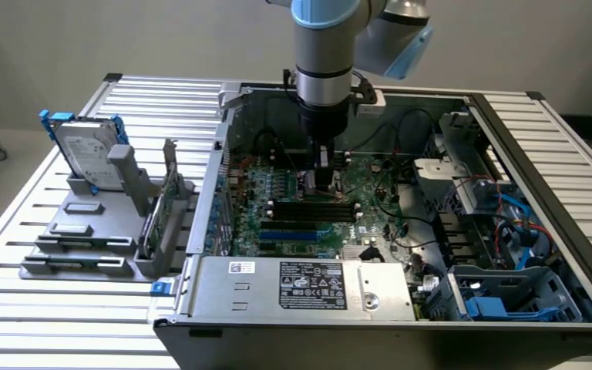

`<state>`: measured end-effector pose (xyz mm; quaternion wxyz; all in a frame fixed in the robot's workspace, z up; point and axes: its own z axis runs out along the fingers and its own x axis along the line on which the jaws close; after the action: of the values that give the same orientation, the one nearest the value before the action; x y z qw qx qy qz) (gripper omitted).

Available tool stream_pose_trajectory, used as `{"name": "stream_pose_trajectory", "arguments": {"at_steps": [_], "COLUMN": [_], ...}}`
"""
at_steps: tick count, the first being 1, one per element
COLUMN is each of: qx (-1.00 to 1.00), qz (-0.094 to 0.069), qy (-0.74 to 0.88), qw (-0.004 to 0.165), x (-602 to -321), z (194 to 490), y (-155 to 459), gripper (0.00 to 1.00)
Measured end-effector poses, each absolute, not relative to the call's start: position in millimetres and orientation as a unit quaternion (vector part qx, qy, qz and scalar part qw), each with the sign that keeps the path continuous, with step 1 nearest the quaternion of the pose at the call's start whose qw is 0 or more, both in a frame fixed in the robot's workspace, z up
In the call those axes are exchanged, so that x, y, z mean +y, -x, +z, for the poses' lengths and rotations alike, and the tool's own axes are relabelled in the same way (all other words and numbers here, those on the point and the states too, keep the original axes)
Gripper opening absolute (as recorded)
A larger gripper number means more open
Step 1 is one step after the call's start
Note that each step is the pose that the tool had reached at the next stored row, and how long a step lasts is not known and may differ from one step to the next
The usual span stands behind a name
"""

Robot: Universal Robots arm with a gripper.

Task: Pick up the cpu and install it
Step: 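Place the cpu into insertion slot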

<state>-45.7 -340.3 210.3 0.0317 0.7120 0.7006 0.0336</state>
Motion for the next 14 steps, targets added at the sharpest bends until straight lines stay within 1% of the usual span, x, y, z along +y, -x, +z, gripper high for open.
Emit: {"name": "stream_pose_trajectory", "arguments": {"at_steps": [14], "qx": [0.701], "qz": [0.034], "qy": [-0.712], "qw": [0.032], "x": [-338.0], "z": [201.5], "y": [46.5], "gripper": [0.55]}}
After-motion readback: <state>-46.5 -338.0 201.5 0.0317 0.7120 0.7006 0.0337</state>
